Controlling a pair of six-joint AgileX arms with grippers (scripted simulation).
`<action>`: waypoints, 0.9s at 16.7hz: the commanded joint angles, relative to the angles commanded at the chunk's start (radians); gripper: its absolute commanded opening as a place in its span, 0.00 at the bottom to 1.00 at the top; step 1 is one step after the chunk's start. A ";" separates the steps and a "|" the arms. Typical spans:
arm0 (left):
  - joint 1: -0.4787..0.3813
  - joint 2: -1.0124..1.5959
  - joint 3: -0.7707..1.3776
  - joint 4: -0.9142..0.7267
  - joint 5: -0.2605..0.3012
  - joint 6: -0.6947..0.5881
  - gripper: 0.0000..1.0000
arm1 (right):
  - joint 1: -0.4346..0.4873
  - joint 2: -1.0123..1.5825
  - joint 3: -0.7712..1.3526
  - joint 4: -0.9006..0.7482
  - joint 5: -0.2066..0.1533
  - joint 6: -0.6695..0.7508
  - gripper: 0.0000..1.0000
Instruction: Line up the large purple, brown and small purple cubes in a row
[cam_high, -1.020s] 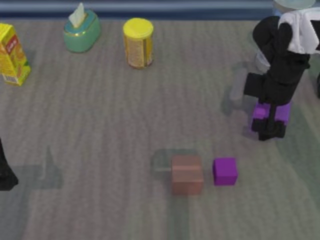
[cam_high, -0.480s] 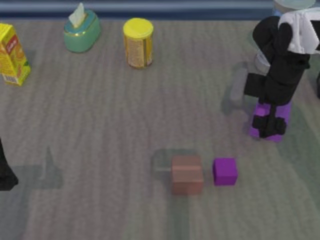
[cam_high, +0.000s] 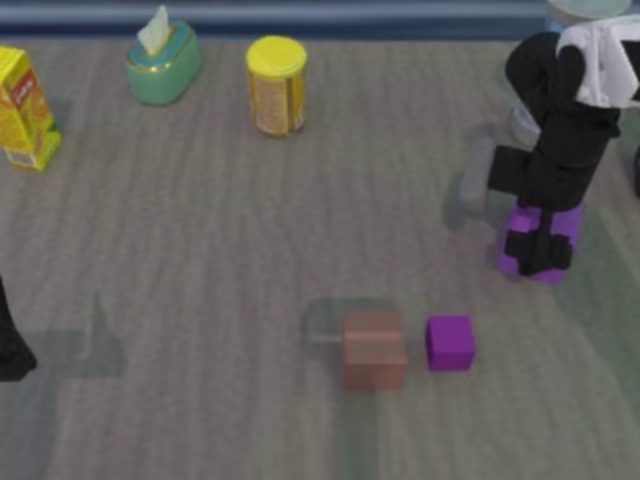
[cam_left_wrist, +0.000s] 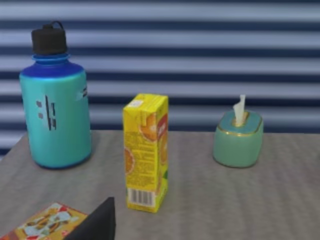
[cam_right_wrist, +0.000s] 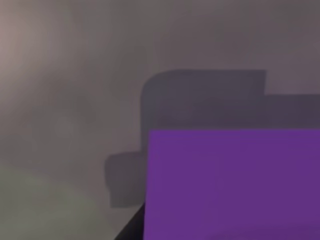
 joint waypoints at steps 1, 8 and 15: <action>0.000 0.000 0.000 0.000 0.000 0.000 1.00 | 0.000 -0.001 0.003 -0.003 0.000 0.000 0.00; 0.000 0.000 0.000 0.000 0.000 0.000 1.00 | 0.007 -0.060 0.136 -0.198 -0.001 -0.002 0.00; 0.000 0.000 0.000 0.000 0.000 0.000 1.00 | 0.005 -0.069 0.162 -0.235 -0.001 0.000 0.00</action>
